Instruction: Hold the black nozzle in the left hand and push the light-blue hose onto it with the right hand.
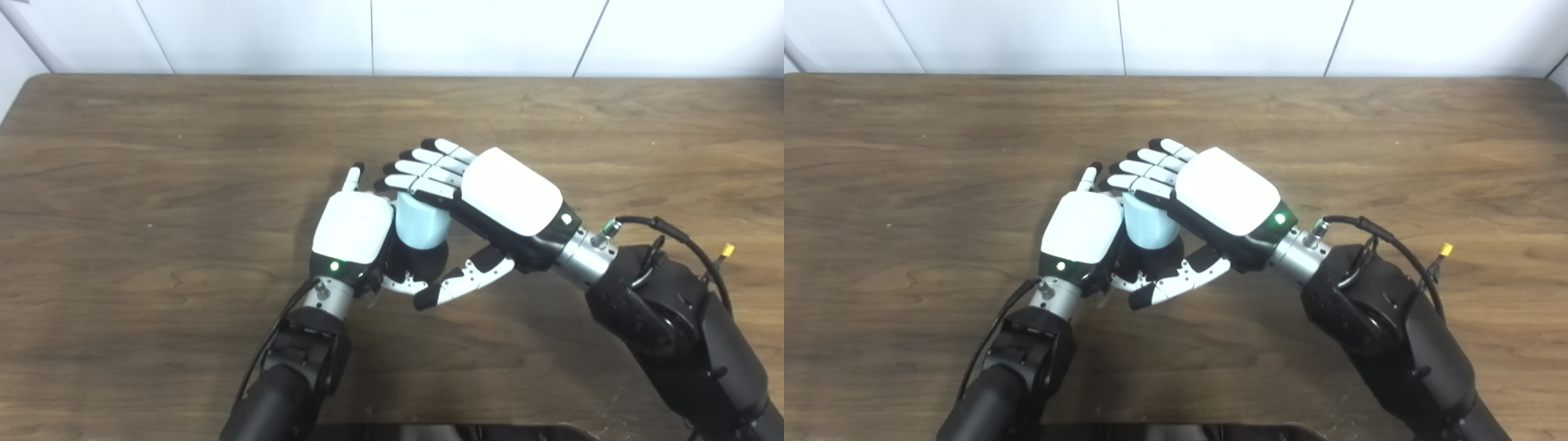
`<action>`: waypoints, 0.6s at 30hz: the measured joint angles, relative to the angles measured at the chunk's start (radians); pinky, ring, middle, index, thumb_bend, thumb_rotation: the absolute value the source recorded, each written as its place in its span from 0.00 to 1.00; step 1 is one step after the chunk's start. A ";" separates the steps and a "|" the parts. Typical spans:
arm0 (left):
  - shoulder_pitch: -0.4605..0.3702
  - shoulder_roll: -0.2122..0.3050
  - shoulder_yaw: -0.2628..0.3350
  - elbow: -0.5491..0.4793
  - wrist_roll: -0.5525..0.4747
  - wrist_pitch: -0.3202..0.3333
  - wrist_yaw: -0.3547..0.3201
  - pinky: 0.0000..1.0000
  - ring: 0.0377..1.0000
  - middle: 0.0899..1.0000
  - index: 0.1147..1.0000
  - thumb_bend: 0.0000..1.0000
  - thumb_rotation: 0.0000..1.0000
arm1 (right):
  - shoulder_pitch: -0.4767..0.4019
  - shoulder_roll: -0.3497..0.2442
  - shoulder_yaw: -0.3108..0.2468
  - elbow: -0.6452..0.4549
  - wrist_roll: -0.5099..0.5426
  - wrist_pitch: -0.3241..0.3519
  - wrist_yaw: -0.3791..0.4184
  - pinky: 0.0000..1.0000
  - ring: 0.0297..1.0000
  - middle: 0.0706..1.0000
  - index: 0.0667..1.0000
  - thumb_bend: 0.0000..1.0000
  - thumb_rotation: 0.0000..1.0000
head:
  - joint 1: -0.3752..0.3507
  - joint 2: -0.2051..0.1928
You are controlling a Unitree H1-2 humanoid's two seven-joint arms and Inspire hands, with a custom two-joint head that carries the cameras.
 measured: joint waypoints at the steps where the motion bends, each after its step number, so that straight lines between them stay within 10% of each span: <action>1: 0.000 0.000 0.000 0.000 0.000 0.000 -0.001 1.00 0.63 0.48 0.40 0.52 0.00 | 0.000 0.000 0.001 0.001 0.000 0.000 -0.002 0.95 0.89 0.87 0.84 0.69 0.95 | 0.000 0.000; 18: 0.000 0.001 0.002 -0.002 -0.001 0.000 -0.003 1.00 0.64 0.49 0.38 0.52 0.00 | -0.009 0.000 0.003 -0.013 0.010 0.025 0.009 0.97 0.90 0.88 0.86 0.70 0.99 | -0.002 0.000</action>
